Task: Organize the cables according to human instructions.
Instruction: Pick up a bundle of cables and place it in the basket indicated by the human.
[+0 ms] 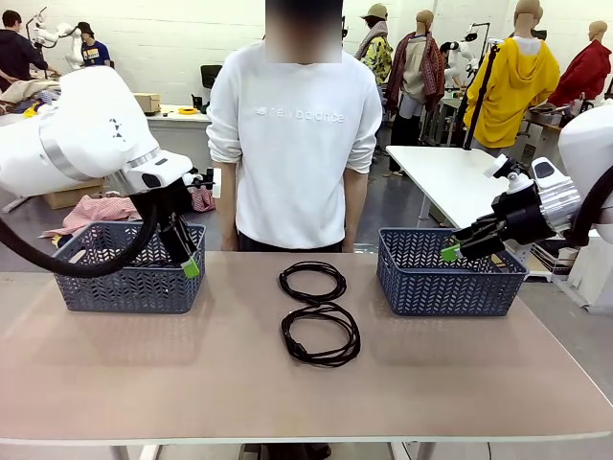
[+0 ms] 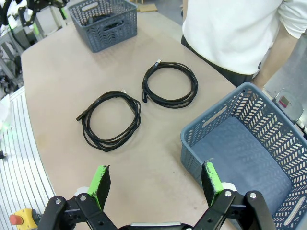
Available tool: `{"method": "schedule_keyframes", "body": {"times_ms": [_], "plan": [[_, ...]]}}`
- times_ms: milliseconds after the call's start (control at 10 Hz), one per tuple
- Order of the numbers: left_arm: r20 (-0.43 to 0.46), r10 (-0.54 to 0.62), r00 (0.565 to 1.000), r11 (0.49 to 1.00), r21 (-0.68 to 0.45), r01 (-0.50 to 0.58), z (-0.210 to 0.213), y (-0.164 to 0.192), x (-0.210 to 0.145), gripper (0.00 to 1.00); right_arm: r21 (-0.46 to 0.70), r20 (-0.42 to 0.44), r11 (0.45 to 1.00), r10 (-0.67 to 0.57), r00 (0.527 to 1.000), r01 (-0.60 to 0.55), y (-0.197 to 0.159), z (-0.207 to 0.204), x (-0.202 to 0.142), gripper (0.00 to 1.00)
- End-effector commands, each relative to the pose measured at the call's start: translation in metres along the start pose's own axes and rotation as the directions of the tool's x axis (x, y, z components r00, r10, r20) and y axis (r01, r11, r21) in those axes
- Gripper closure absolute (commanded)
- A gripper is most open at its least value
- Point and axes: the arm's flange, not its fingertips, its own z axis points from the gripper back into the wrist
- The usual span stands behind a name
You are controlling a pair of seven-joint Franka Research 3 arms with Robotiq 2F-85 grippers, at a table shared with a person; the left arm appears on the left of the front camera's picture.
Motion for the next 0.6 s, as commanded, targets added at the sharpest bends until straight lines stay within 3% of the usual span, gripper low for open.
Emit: {"method": "schedule_keyframes", "body": {"times_ms": [0,500], "plan": [[0.051,-0.016,0.999,1.000,0.001,0.016,-0.004,-0.010,-0.009,0.00,0.005,0.035,1.000,0.017,0.999,-0.018,-0.003,-0.003,0.000,0.00],[0.008,-0.001,1.000,1.000,-0.004,0.001,-0.002,-0.006,0.000,0.00,0.005,0.035,1.000,0.017,0.999,-0.018,-0.003,-0.003,0.000,0.00]]}}
